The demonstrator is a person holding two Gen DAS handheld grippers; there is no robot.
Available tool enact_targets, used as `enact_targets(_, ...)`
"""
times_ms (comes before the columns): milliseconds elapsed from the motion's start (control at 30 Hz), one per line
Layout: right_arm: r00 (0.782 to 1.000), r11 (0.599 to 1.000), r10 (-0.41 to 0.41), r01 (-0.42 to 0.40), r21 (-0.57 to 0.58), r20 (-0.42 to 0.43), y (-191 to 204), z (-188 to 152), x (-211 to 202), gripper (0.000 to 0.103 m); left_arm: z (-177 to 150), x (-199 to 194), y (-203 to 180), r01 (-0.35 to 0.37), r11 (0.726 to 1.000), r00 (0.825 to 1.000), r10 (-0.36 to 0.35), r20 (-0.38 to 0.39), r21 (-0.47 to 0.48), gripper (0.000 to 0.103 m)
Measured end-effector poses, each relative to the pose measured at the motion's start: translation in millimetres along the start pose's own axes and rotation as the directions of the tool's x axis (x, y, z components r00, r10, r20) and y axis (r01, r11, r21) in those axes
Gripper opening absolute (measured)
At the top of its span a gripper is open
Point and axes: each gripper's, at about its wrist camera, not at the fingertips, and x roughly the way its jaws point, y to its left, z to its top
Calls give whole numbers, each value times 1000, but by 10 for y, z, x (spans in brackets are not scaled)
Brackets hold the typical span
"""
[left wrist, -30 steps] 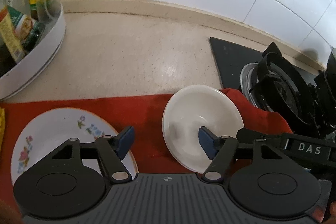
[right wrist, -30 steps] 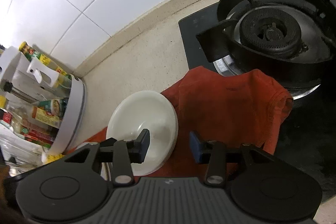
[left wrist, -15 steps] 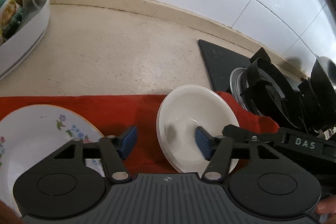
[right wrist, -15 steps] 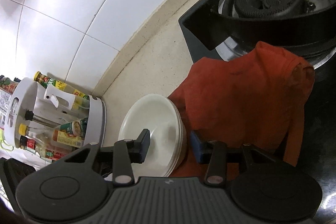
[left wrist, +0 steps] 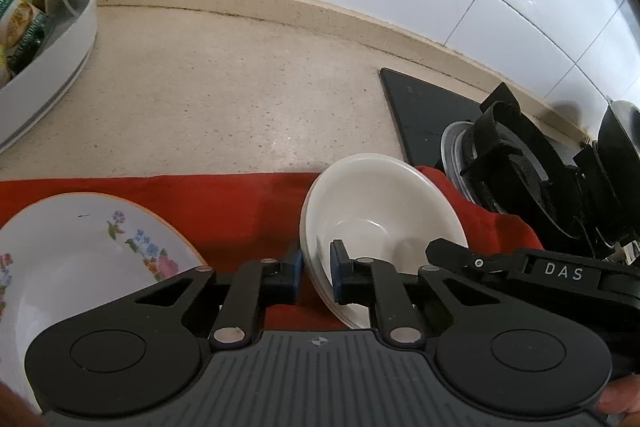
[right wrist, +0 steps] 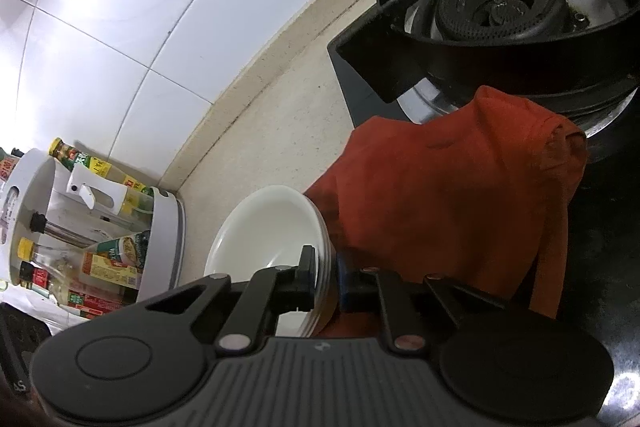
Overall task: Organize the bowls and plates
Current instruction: 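Close the left gripper on the rim of the nested bowl stack, then carry the bowl stack onto the floral plate stack and open the left gripper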
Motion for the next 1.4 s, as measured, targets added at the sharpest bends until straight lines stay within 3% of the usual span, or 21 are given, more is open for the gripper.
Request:
enact_targets(167,1000,999,11,-11,-44,-8,203,-13,-68,10,16,-176,22,-31,999,1000,31,1,-11,19)
enact_targets(400,997,990,66,-71,-120,-43,627,-98,-105,10,0,-589,246,-68,992,997,71,25,-110,19)
enact_targets(767,975,969,118,-154,-192,-191,1114,-462,240,10,-217,-1097,803,-144,957,985,162,53,-252,19)
enact_targets(1067,965,963,97,-153,-223,-244,1235,-751,465,10,-411,-1160,1131,-189,937,977,209,40,-293,19)
enact_targets(1400,971,959,72,-130,-252,-229,1222,-845,535,10,-539,-1082,1180,-195,940,976,214,41,-279,19)
